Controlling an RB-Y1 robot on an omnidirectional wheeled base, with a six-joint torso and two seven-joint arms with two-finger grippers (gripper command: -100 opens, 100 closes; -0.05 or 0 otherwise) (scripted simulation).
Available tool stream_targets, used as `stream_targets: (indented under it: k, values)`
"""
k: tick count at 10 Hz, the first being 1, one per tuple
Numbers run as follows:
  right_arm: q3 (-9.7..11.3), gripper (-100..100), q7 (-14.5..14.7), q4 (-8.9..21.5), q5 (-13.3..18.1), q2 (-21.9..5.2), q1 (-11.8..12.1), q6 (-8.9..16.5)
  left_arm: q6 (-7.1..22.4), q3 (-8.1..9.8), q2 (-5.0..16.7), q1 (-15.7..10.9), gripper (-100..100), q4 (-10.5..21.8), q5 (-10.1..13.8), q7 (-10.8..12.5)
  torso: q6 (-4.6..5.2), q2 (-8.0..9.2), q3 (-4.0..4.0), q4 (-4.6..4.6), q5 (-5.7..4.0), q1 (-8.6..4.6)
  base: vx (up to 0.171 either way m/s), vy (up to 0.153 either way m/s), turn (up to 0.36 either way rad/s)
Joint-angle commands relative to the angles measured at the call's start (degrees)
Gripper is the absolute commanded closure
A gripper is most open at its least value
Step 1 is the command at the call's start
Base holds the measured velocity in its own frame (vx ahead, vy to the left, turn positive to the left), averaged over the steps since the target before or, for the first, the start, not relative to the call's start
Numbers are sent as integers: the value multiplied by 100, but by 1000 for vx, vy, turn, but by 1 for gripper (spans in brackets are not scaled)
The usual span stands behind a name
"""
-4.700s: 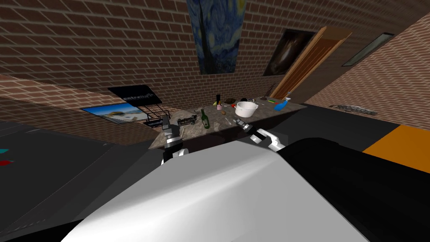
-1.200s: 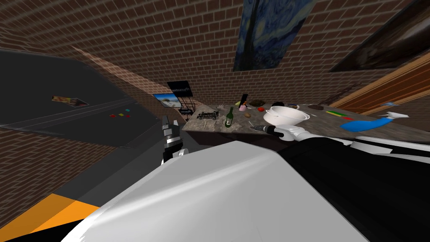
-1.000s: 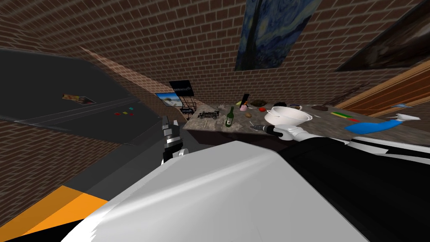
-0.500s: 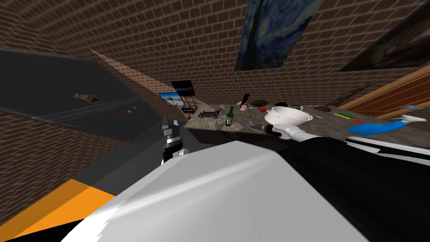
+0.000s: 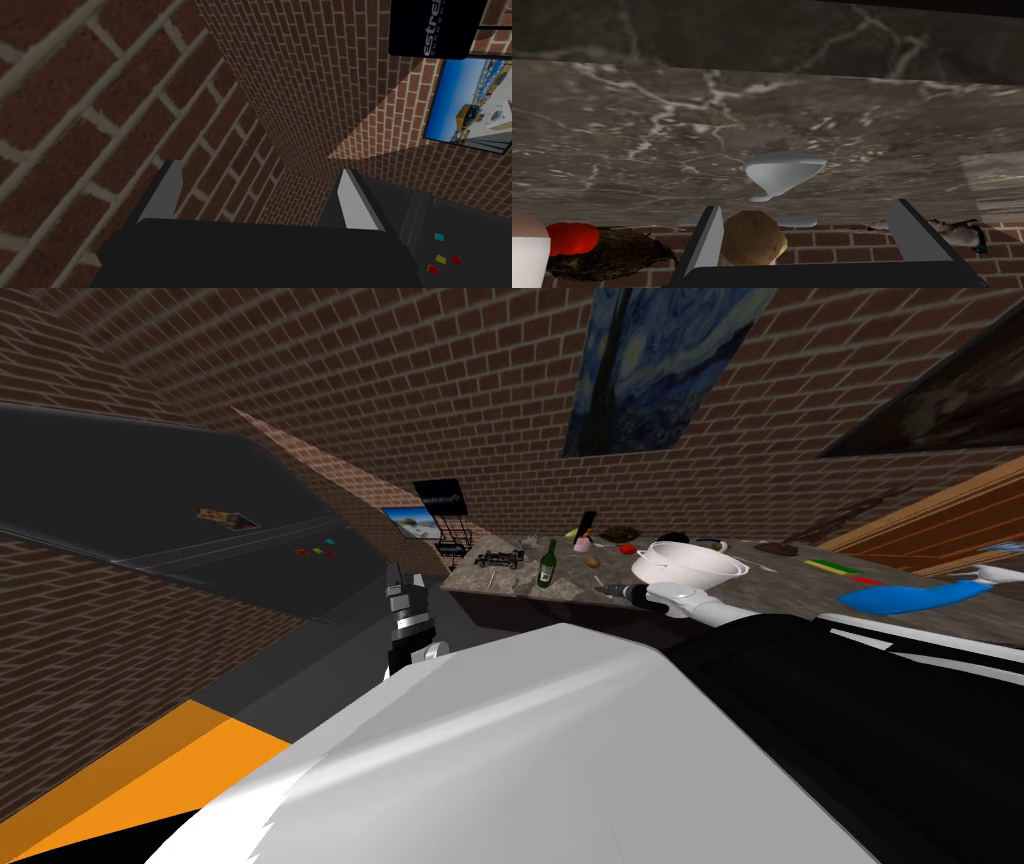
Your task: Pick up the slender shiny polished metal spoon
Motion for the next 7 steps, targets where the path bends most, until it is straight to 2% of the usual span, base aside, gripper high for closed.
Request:
stream_targets:
  k: [1,2,4,5,6,7]
  values:
    - [-3,-100,-170,2,270,5,-2,-1,0,0,0,0,0,0,0,0,0,0,0,0,0,0,-12,-9,-24]
    - [-83,-100,-398,131,450,144,-164,-53,0,0,0,0,0,0,0,0,-1,-7,-4,-1,0,1,-55,-17,128]
    - [-83,-100,-726,131,796,144,-164,-53,0,0,0,-1,0,0,0,0,-2,8,4,1,-1,-1,-57,-12,52]
    - [-83,-100,-796,131,970,144,-164,-53,0,0,0,0,0,0,0,0,0,2,1,1,0,0,-6,-3,-23]
    - [-162,-100,-1007,259,1142,284,-327,-105,0,0,0,0,0,0,0,0,0,-8,-4,-2,0,2,-52,-19,145]
    - [-162,-100,-1194,259,1319,284,-327,-105,0,0,0,-1,0,0,0,0,-7,-1,-1,-1,0,-2,-64,-22,98]
